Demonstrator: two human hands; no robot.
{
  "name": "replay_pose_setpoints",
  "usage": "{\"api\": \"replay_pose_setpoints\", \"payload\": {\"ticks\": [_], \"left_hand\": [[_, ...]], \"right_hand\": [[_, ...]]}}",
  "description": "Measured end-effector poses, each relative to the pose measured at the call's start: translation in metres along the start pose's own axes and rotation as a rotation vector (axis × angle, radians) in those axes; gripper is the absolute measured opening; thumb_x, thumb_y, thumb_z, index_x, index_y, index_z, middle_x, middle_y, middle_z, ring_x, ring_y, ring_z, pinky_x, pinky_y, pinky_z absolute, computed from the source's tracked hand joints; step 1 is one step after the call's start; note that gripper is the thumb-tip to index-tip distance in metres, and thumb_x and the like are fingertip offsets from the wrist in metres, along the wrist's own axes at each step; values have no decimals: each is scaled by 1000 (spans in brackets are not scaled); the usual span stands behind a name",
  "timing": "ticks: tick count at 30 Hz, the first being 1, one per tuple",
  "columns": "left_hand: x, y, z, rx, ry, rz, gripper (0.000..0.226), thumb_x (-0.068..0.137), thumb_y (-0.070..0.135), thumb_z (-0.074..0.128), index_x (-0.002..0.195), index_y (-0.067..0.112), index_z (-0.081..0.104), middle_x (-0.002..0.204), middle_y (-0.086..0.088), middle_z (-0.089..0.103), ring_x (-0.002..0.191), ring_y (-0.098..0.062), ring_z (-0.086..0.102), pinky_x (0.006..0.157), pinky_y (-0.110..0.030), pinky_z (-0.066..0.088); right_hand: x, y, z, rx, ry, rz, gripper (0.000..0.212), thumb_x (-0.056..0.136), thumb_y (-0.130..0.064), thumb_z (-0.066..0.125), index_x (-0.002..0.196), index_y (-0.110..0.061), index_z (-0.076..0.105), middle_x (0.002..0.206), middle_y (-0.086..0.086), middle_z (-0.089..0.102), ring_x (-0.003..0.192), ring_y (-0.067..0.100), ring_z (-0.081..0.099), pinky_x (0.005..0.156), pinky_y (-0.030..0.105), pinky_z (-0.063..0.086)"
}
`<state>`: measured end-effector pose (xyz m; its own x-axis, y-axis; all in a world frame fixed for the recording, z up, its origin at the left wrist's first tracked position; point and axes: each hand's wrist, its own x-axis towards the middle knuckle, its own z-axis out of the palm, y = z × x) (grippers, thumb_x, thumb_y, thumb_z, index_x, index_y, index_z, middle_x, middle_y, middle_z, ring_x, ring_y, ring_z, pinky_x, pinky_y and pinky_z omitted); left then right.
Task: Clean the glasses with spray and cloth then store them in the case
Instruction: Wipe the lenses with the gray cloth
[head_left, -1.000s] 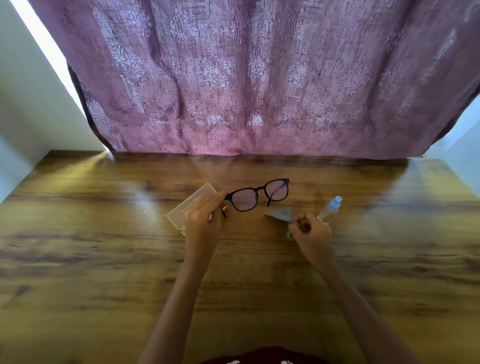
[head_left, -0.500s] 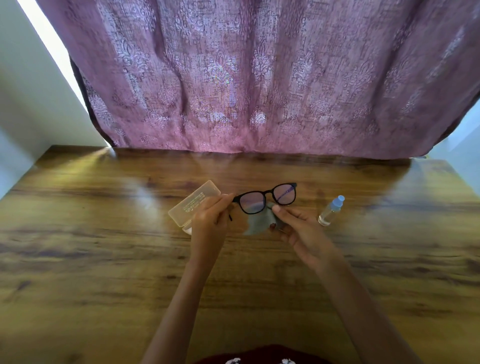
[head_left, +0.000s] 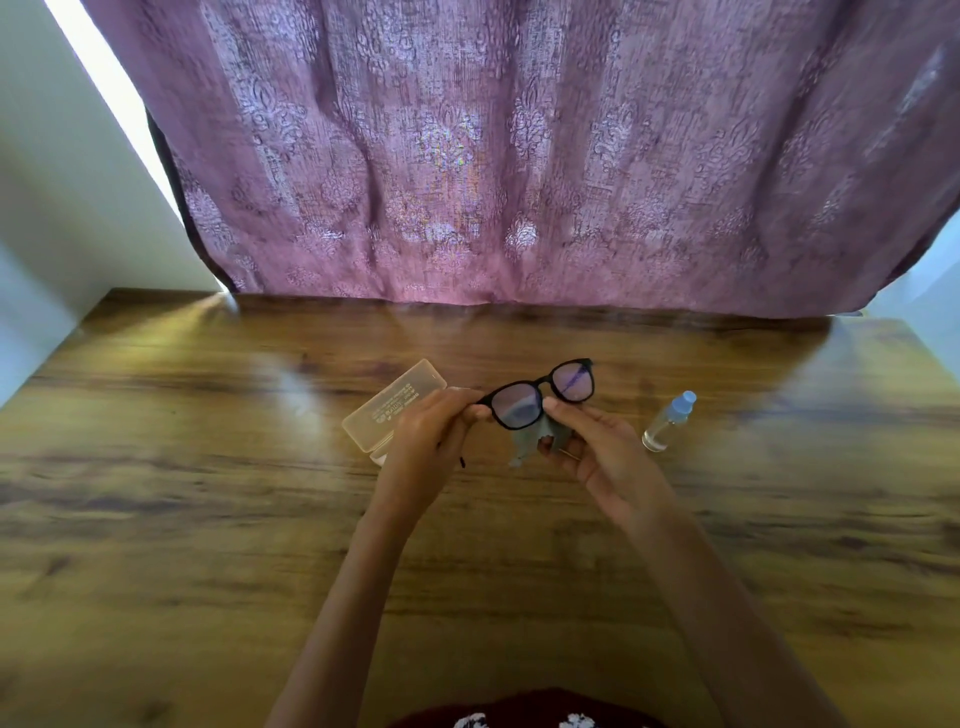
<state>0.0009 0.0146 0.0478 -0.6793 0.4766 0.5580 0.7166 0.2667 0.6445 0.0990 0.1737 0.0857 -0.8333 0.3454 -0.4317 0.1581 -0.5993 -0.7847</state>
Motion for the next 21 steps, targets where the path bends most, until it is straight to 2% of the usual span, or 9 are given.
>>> {"api": "replay_pose_setpoints", "payload": {"ticks": [4, 6, 10, 13, 17, 21], "left_hand": [[1, 6, 0, -43, -30, -11, 26, 95, 23, 49, 87, 5, 67, 84, 8, 64, 82, 8, 55, 72, -4, 38], [2, 8, 2, -63, -41, -41, 27, 96, 24, 47, 83, 8, 63, 77, 15, 58, 75, 8, 53, 66, -5, 36], [3, 9, 4, -115, -25, -113, 27, 97, 19, 47, 75, 7, 55, 67, 12, 51, 65, 1, 49, 59, -10, 34], [3, 7, 6, -152, -19, -175, 29, 98, 21, 44, 74, 6, 52, 65, 10, 49, 63, -4, 46, 57, -14, 33], [1, 5, 11, -196, -17, -189, 28, 98, 18, 44, 76, 4, 52, 66, 11, 48, 63, -2, 45, 58, -14, 33], [-1, 7, 13, -234, -20, -191, 25, 98, 18, 44, 76, 10, 51, 66, 11, 47, 63, -1, 44, 58, -14, 33]], "right_hand": [[0, -1, 1, 13, 18, -3, 5, 85, -9, 67, 88, -7, 71, 81, 6, 72, 68, 12, 66, 59, 23, 56], [-1, 0, 0, 2, 12, -17, 5, 85, -8, 67, 88, -7, 71, 81, 7, 71, 67, 13, 66, 59, 23, 56], [-6, 7, -3, -74, 15, -93, 27, 79, -7, 70, 106, -2, 68, 96, 11, 73, 82, 17, 70, 67, 25, 56], [-12, 14, -2, -146, 91, -183, 33, 75, -9, 75, 107, -5, 67, 98, 10, 74, 90, 19, 70, 75, 27, 56], [-18, 16, 7, -360, 134, -414, 20, 79, -11, 73, 99, -15, 71, 93, 2, 73, 83, 9, 70, 65, 16, 53], [-11, 19, 9, -785, 175, -823, 19, 81, -21, 72, 101, -20, 71, 96, -5, 71, 87, 8, 68, 75, 22, 55]]}}
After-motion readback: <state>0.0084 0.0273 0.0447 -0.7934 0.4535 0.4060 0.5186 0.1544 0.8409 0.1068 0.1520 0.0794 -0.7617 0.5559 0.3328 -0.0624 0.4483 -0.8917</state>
